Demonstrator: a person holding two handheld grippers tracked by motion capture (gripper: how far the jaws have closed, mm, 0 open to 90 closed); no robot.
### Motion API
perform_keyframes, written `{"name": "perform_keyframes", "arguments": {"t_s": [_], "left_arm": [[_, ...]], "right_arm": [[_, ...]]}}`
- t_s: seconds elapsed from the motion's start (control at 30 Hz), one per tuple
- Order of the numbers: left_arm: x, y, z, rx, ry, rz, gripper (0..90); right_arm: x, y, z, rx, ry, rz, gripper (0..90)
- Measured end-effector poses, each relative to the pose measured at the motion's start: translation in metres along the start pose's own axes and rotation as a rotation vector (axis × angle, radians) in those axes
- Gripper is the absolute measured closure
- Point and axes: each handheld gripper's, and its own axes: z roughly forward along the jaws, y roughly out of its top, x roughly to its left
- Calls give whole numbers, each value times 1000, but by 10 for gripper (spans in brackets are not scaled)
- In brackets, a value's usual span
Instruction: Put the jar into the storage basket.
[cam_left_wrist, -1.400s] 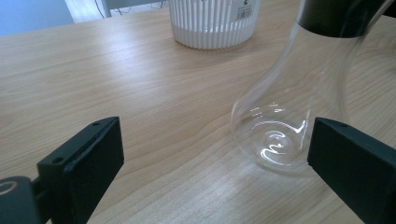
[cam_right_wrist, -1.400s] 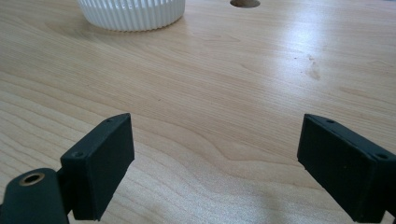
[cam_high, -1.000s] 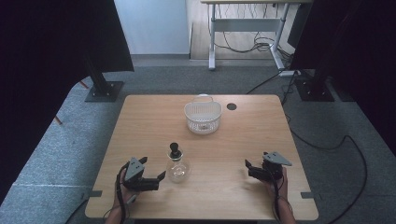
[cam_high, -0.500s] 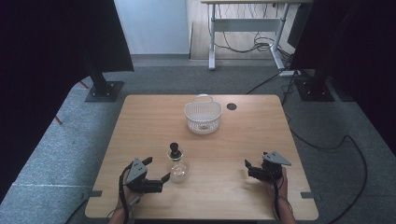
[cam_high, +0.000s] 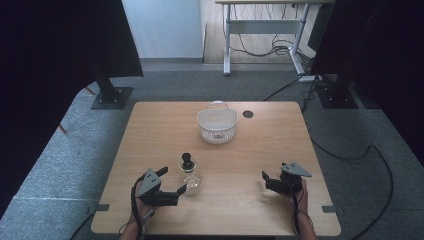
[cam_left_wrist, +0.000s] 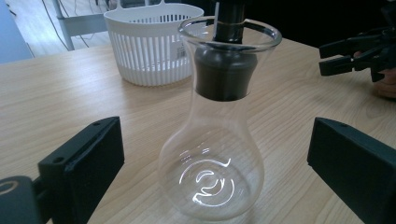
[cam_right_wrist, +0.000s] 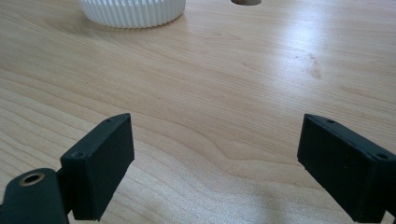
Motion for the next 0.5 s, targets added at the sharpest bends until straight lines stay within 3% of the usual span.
{"name": "perform_keyframes", "arguments": {"t_s": [0.5], "left_arm": [[-7, 4, 18, 7, -9, -9, 33]], "right_arm": [[0, 0, 0, 2, 3, -4, 104]]}}
